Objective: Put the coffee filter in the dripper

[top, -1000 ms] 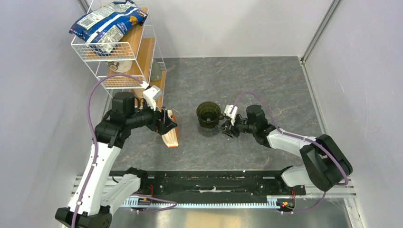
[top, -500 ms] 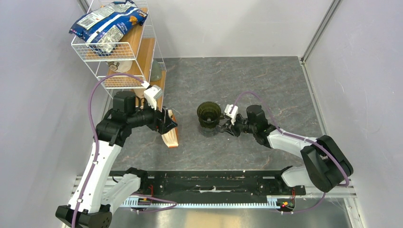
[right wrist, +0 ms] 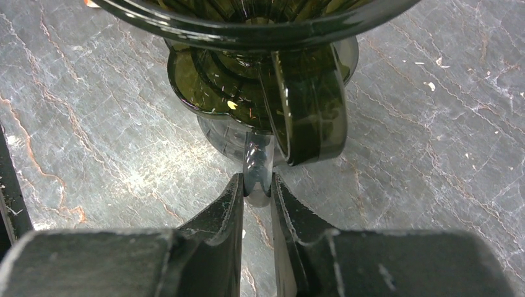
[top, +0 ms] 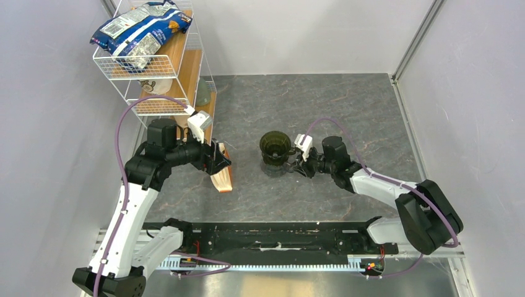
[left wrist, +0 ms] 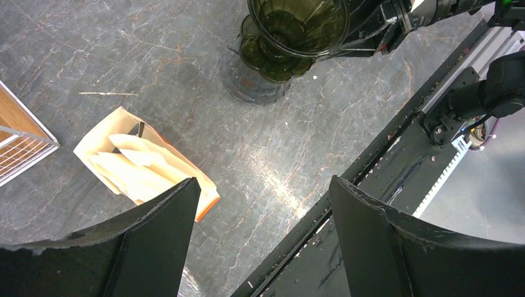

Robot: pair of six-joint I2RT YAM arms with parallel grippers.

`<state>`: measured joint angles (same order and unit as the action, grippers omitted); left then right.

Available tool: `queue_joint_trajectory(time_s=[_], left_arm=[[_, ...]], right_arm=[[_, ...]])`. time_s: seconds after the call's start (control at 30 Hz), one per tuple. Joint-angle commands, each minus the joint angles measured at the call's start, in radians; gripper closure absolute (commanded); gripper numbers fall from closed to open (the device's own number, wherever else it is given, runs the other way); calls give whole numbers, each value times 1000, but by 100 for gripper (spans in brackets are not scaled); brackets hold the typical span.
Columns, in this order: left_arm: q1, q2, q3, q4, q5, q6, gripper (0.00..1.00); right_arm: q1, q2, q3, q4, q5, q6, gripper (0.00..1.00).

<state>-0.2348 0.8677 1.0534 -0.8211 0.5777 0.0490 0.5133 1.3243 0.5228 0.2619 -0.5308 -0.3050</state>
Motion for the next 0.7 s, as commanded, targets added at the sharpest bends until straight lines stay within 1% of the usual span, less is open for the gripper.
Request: queue_joint_trajectory(time_s=[0.0,0.03,0.1,0.17,0.3,0.33,0.43,0.47,0.57,0.67], left_arm=[[6,-11,8,13,-5,11,15],[6,-11,7,11,-7,7,15],[6,-15,0,11,-9,-5,15],[6,-19,-6,9,-12,-14,15],[6,-30,-10,0,-35,-15,15],[8,-31,-10,-4,-42,-15,15],[8,-37,-9,-14,-62,-18,15],[9,-41,-7,-20,-70,-18,15],[14,-57,-9,-44,-87,-18,15],[20,-70,-7,-84,-111,-19,17]], right_arm=[[-4,-33,41,14,33,41,73],[-4,-32,42,13,38,43,70],[-4,-35,41,14,46,52,68],[-4,-39,42,14,62,63,61],[-5,-59,36,9,86,77,54],[-4,-66,36,3,88,80,50],[-4,-109,26,-25,101,76,34],[-4,-131,21,-43,110,77,31],[-5,-210,16,-117,113,79,27],[-4,-302,30,-225,132,97,24]])
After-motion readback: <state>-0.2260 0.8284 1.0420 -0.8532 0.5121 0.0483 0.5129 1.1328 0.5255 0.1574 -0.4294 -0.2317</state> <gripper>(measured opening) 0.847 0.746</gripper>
